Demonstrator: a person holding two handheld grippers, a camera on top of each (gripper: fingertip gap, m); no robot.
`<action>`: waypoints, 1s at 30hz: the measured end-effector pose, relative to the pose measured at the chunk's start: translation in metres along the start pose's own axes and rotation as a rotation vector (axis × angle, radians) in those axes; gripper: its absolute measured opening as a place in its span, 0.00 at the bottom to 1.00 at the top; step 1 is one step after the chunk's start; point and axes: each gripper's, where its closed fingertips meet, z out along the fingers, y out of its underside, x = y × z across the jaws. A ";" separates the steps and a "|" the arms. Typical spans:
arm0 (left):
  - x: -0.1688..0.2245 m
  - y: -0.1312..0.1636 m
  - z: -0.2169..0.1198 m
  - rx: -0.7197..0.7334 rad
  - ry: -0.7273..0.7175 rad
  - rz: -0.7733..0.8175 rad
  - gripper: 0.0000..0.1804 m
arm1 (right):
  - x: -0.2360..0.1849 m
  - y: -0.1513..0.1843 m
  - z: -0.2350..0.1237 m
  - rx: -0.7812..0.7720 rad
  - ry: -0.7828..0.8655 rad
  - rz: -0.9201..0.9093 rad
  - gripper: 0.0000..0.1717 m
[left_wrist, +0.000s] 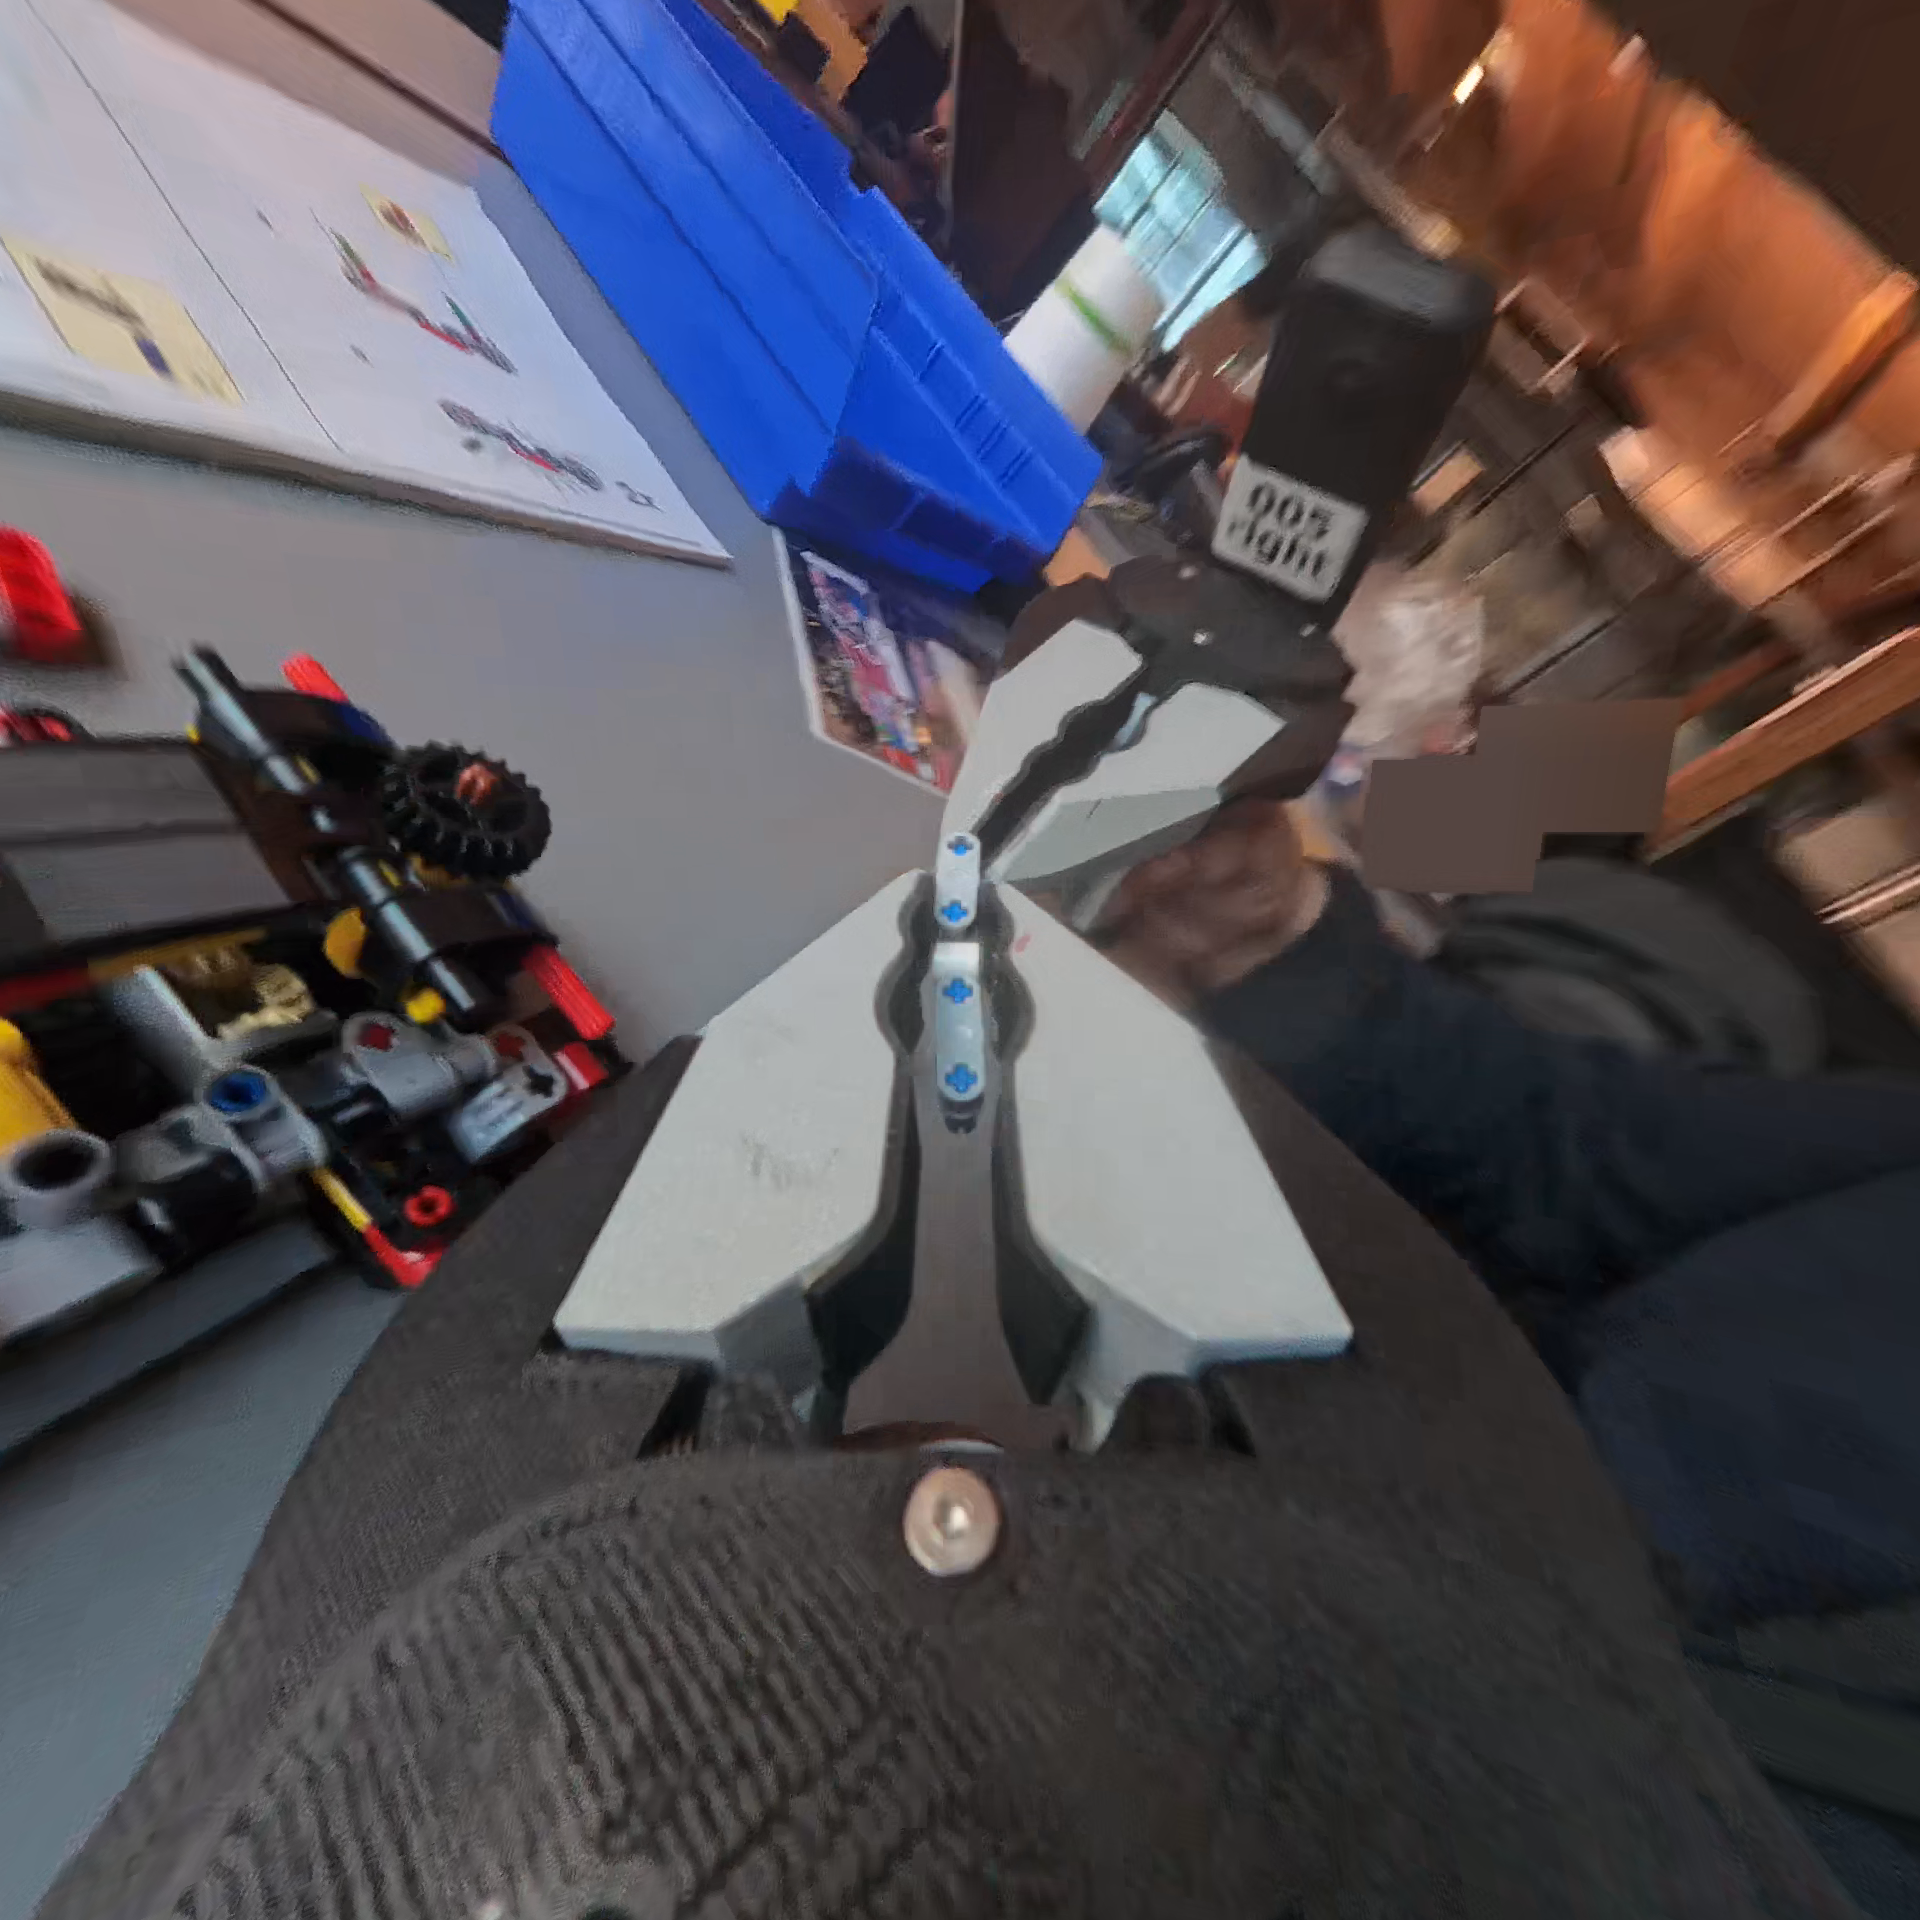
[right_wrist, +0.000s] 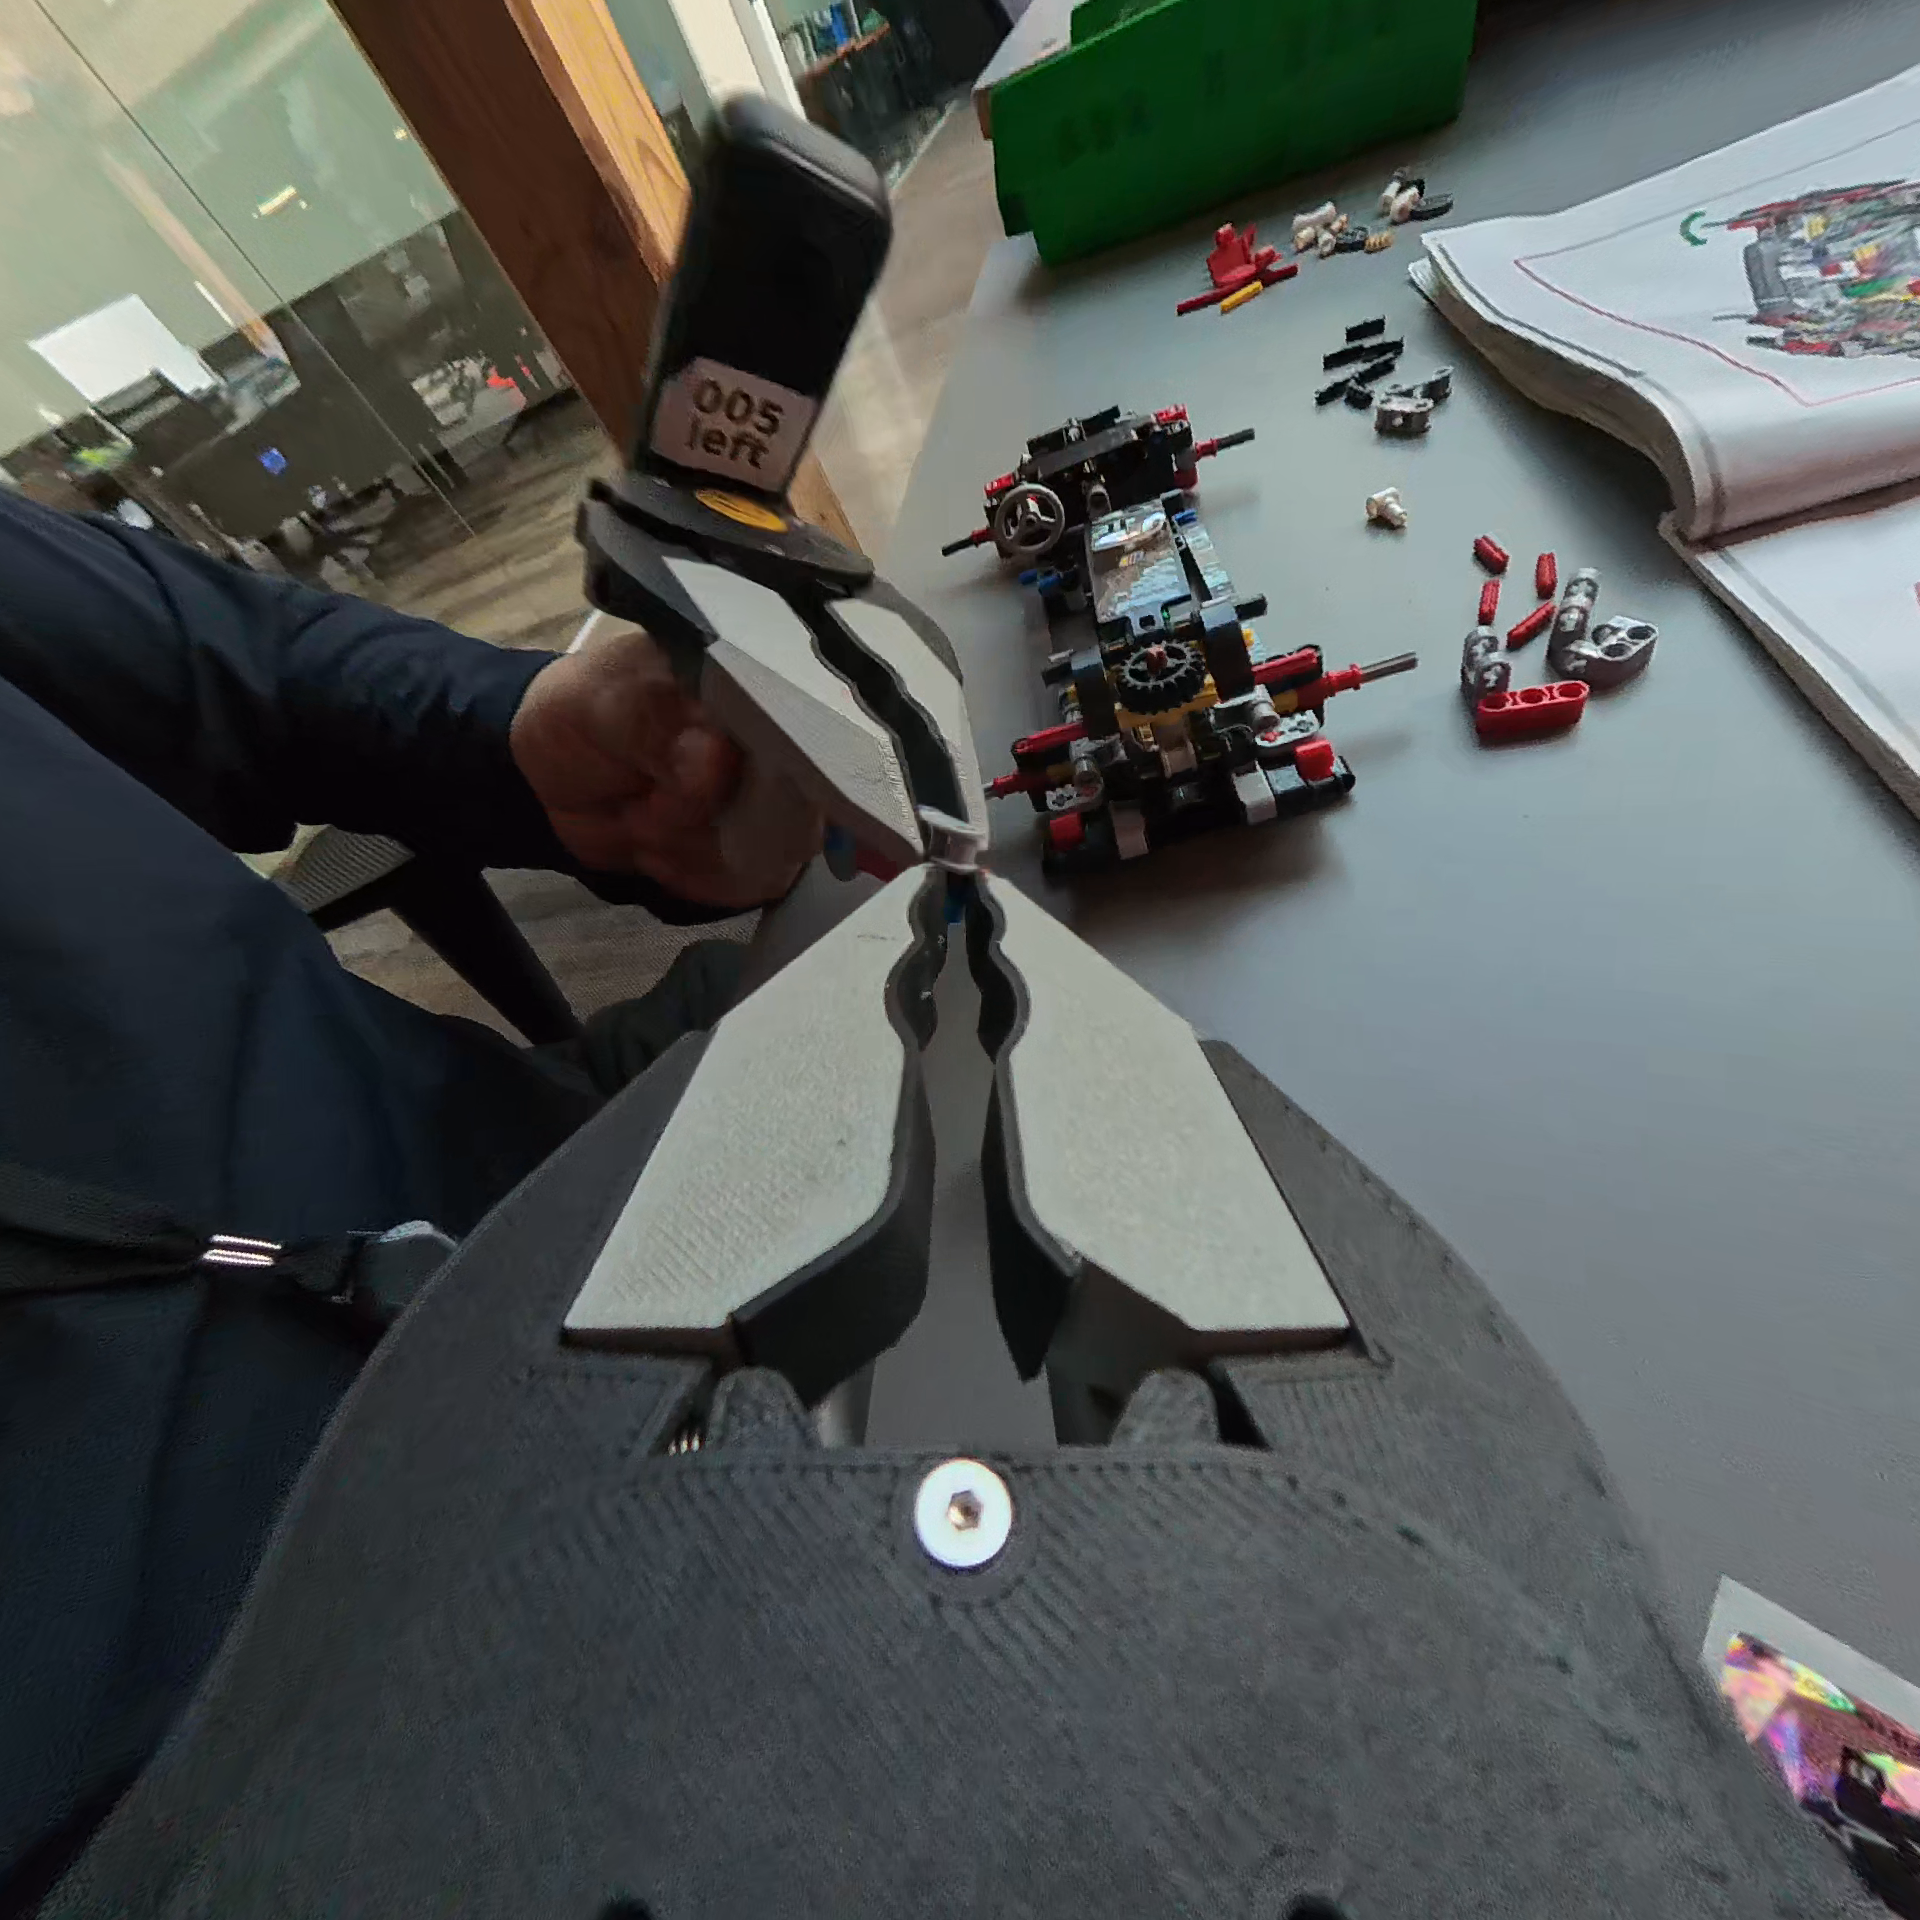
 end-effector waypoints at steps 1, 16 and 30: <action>-0.001 0.001 0.000 -0.014 -0.054 0.103 0.02 | 0.001 0.002 0.001 -0.015 0.014 -0.013 0.00; 0.003 -0.024 -0.014 0.121 -0.076 0.279 0.03 | 0.020 -0.004 -0.002 0.024 0.159 -0.098 0.00; 0.000 -0.030 -0.017 0.200 0.143 -0.158 0.03 | 0.003 -0.023 -0.009 0.171 0.009 -0.052 0.13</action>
